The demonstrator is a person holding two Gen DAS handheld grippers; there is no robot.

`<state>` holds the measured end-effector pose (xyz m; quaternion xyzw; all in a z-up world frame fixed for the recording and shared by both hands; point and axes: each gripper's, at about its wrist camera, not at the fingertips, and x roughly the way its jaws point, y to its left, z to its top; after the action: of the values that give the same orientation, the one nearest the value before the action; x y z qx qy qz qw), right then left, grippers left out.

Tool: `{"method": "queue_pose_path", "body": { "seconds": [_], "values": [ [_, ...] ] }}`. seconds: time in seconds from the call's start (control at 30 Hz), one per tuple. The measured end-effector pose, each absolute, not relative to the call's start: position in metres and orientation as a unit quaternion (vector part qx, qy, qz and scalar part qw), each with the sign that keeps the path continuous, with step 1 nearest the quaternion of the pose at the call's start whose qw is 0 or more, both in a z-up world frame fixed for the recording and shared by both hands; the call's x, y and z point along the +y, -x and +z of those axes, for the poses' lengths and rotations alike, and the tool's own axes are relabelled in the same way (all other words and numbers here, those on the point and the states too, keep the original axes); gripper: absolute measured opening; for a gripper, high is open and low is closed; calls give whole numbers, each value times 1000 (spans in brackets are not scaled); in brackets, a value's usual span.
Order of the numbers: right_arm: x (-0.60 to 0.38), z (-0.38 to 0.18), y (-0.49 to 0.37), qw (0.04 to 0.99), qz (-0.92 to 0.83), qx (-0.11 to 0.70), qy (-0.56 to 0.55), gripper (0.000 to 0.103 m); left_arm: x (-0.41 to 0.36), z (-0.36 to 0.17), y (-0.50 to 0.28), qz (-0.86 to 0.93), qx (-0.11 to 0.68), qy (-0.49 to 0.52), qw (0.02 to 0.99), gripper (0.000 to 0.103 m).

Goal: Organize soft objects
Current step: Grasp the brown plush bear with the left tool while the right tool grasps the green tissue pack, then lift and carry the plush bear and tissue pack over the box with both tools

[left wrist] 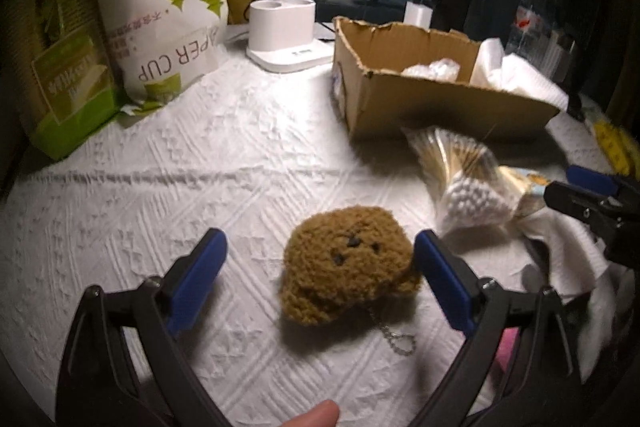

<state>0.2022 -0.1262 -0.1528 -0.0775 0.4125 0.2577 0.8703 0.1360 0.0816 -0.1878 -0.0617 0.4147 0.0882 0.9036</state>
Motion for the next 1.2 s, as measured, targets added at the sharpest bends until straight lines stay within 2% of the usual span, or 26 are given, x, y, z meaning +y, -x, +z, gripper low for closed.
{"method": "queue_pose_path", "body": {
  "seconds": [0.53,0.67,0.87,1.2],
  "values": [
    [-101,-166,-220,850,266,447,84,77,75,-193,-142,63,424,53,902,95],
    [-97,-168,-218,848,264,447,103,74,77,-194,-142,53,426,62,901,94],
    [-97,-165,-217,849,268,443,102,73,74,-195,-141,34,433,62,899,67],
    [-105,-137,-212,860,284,413,89,73,71,-184,-137,34,423,61,904,55]
  ]
}}
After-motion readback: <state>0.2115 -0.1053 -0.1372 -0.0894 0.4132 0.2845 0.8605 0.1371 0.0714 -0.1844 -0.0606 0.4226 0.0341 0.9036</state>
